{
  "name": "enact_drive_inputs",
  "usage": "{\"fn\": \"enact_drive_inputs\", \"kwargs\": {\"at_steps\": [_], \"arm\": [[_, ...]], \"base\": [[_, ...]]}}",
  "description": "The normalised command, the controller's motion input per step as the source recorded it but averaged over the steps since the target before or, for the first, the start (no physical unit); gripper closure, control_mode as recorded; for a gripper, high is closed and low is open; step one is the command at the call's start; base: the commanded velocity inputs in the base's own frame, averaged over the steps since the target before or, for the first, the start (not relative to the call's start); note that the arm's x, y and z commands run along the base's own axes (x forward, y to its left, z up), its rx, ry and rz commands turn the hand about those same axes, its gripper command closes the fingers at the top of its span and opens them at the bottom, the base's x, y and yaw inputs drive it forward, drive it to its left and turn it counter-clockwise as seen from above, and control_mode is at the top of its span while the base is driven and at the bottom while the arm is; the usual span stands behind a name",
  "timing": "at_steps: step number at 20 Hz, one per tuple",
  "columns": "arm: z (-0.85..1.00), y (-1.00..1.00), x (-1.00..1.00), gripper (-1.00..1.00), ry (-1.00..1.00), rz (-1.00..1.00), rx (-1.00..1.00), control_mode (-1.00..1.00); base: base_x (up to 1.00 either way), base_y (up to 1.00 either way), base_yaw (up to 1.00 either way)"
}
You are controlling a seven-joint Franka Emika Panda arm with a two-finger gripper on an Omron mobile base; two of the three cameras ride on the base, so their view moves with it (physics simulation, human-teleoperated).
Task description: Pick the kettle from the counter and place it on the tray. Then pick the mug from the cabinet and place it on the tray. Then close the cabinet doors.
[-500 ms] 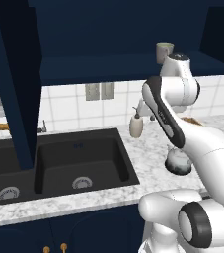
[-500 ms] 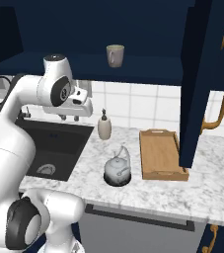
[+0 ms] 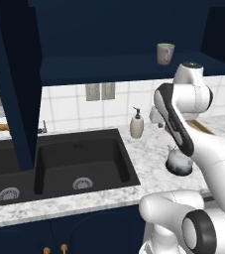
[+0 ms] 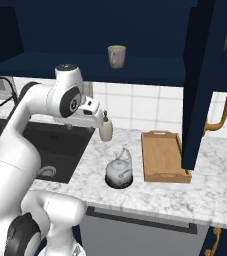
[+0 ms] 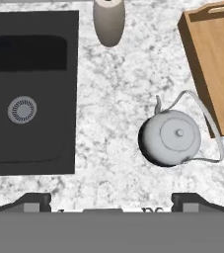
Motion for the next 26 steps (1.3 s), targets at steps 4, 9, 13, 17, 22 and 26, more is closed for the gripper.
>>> {"fn": "enact_drive_inputs", "kwargs": {"at_steps": [4,9,13,17,22,26], "arm": [[-0.41,-0.77,-0.08,-1.0,0.0,0.0,0.02,-1.0],[-0.37,-0.71,0.0,-1.0,0.08,-0.03,0.05,-1.0],[-0.35,-0.61,0.11,-1.0,0.02,0.0,0.01,-1.0],[-0.34,-0.36,0.25,-1.0,0.01,0.0,0.0,-1.0],[-0.33,-0.27,0.32,-1.0,0.0,0.0,0.0,-1.0],[-0.29,-0.2,0.36,-1.0,0.04,0.0,0.0,-1.0]], "base": [[0.0,0.0,0.0],[0.0,0.0,0.0],[0.0,0.0,0.0],[0.0,0.0,0.0],[0.0,0.0,0.0],[0.0,0.0,0.0]]}}
